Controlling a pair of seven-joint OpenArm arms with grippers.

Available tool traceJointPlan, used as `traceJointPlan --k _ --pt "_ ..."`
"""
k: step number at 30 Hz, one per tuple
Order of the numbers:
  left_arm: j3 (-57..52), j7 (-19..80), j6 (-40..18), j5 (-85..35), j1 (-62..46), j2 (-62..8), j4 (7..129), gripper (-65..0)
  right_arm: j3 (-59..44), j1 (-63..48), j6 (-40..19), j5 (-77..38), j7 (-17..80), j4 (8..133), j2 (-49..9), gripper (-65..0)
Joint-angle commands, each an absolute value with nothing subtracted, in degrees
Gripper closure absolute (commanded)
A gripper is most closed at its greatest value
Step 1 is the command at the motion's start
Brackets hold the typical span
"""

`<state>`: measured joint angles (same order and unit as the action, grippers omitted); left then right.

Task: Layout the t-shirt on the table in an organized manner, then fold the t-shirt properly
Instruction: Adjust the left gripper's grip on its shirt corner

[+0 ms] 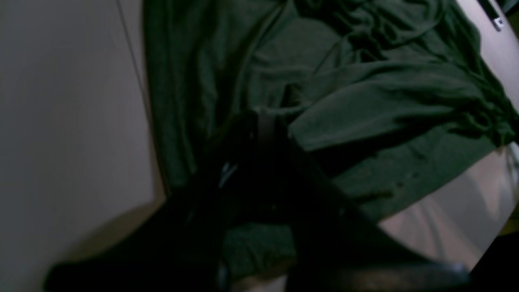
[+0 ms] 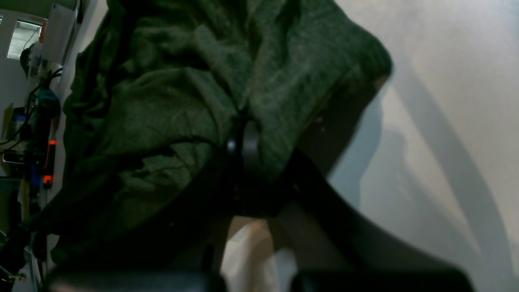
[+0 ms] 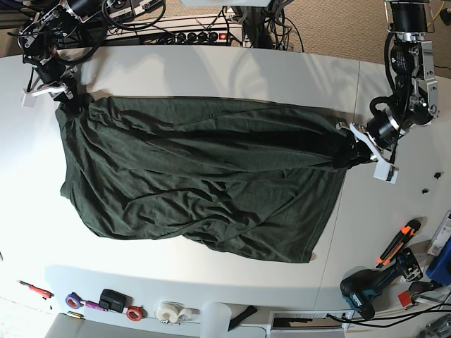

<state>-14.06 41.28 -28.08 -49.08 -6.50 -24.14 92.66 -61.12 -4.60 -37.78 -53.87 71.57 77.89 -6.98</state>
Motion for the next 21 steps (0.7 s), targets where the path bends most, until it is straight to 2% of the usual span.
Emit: traceJointPlan --k 1,6,10,11,13,14,15,21 --pt "-14.5 41.5 -28.5 -50.1 -5.9 -24.9 93.6 0.0 -61.2 -4.4 -37.8 -54.6 72.1 78.3 -7.4 0.0" --pt "-14.5 44.5 -28.9 -50.2 -6.7 -24.9 93.6 0.0 -61.2 -4.5 -37.8 -54.6 72.1 78.3 -7.4 0.0" --pt "-14.5 51.8 -31.5 -50.1 -6.8 -24.9 93.6 0.0 -61.2 -4.4 -37.8 -54.6 72.1 78.3 -7.4 0.0" --pt "-14.5 53.2 -31.5 -50.1 -6.8 -24.9 93.6 -5.4 -61.2 -4.4 -37.8 -54.6 72.1 78.3 -7.4 0.0" --pt "-14.5 54.4 -31.5 -50.1 -6.8 -24.9 93.6 -21.7 -61.2 -4.4 -37.8 -54.6 72.1 78.3 -7.4 0.0" --pt "-14.5 54.4 -31.5 -50.1 -6.8 -24.9 93.6 -27.4 -61.2 -4.5 -37.8 -54.6 72.1 78.3 -7.4 0.0" --pt "-14.5 54.2 -31.2 -50.1 -6.8 -25.0 93.6 -29.9 -61.2 -4.5 -37.8 -54.6 72.1 78.3 -7.4 0.0" --pt "-16.4 49.8 -26.3 -50.1 -6.8 -26.9 93.6 -30.1 -61.2 -4.5 -37.8 -54.6 72.6 78.3 -7.4 0.0"
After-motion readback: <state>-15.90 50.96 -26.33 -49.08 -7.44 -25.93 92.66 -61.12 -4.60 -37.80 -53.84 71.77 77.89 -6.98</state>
